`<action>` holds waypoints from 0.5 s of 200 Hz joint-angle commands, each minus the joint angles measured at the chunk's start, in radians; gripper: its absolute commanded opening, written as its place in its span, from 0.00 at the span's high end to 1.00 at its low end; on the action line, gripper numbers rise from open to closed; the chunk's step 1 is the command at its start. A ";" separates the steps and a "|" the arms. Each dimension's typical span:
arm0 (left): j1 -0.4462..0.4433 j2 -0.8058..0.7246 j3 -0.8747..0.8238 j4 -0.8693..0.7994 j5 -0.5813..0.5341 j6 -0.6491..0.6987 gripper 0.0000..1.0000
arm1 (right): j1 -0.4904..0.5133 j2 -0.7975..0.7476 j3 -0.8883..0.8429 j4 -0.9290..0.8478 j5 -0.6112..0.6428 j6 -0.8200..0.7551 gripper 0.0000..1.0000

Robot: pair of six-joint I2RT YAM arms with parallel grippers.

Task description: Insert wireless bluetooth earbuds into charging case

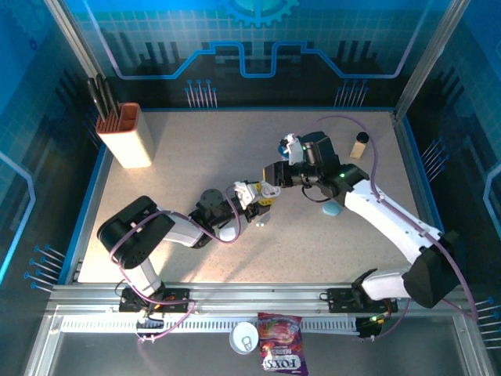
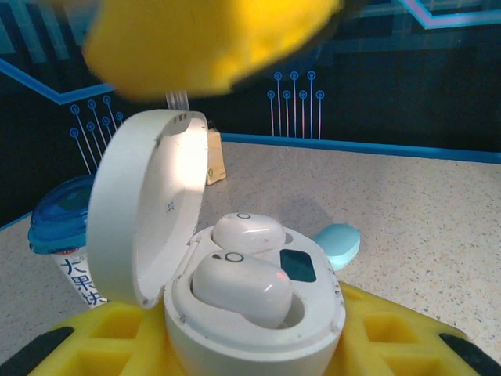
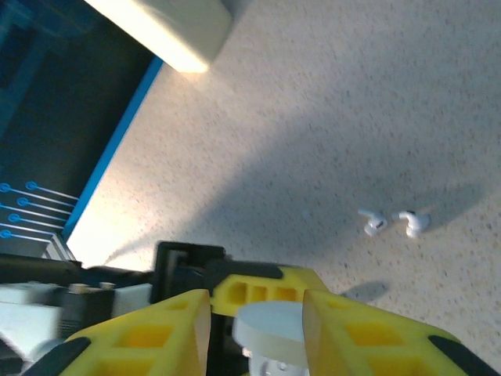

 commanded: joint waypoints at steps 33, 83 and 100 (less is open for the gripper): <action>0.005 -0.038 0.010 0.013 -0.063 -0.080 0.61 | -0.011 -0.099 -0.051 -0.054 0.033 0.016 0.61; 0.009 -0.054 0.019 0.067 -0.022 -0.176 0.61 | -0.103 -0.229 -0.206 0.117 -0.069 0.228 0.34; 0.010 -0.050 0.025 0.107 0.012 -0.208 0.61 | -0.140 -0.253 -0.260 0.201 -0.169 0.308 0.29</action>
